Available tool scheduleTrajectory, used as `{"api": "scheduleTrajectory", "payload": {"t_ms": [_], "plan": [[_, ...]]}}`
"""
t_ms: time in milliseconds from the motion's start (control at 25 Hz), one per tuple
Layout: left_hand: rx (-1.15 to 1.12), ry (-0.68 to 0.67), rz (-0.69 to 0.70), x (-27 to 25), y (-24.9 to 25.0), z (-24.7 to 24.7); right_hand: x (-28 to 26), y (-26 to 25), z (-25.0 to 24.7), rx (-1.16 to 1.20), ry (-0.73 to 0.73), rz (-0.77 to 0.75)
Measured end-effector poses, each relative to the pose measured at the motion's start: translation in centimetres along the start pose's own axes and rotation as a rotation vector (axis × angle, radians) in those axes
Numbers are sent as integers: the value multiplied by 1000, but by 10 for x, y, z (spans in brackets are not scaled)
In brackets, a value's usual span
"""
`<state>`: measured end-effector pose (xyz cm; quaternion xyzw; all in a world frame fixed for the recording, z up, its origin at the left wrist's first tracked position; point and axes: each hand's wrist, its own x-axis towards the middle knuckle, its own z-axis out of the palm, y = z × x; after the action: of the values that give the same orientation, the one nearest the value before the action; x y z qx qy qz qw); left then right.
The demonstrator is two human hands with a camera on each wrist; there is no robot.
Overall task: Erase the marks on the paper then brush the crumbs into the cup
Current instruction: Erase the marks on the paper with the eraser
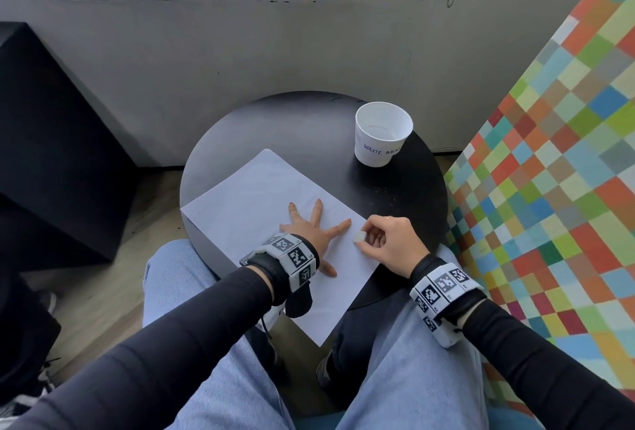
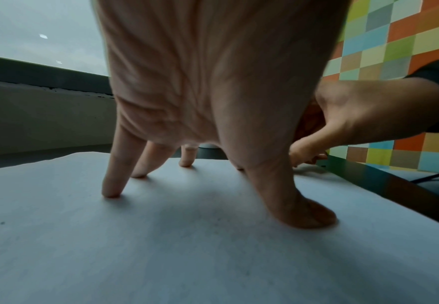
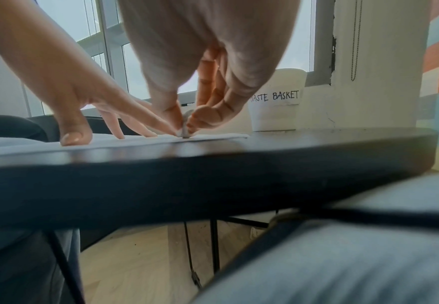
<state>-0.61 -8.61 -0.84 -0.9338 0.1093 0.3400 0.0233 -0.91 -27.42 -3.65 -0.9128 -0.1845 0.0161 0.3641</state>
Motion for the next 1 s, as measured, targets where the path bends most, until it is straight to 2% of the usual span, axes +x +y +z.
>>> {"api": "scheduleTrajectory", "payload": {"t_ms": [80,120,240,280,400,440,560,600,720,760,880,920,1000], "plan": [[9,-2,-4,0,0,0,-6,-4,0,61,-120,-29],[10,-4,-3,0,0,0,-4,-3,0,61,-101,-16],[0,-5,6,0,0,0,7,4,-4,40,89,89],[0,-7,5,-1,0,0,6,4,-4,47,82,86],[18,-6,-2,-1,1,0,-5,-5,1,116,-139,-6],[21,-4,-2,-1,1,0,-6,-6,1,112,-151,-10],[8,-16,2,0,0,0,3,2,-2,52,63,76],[4,-19,3,0,0,-1,4,3,-3,45,83,85],[14,-30,1,-1,0,-3,-3,-2,-2,107,-105,31],[17,-32,1,-1,0,-3,-4,-3,-2,116,-114,31],[13,-35,2,0,0,-3,3,3,-5,75,60,89],[12,-38,0,0,0,-3,3,3,-6,83,52,95],[21,-36,-3,1,0,-2,-1,1,-5,131,-55,84]]}}
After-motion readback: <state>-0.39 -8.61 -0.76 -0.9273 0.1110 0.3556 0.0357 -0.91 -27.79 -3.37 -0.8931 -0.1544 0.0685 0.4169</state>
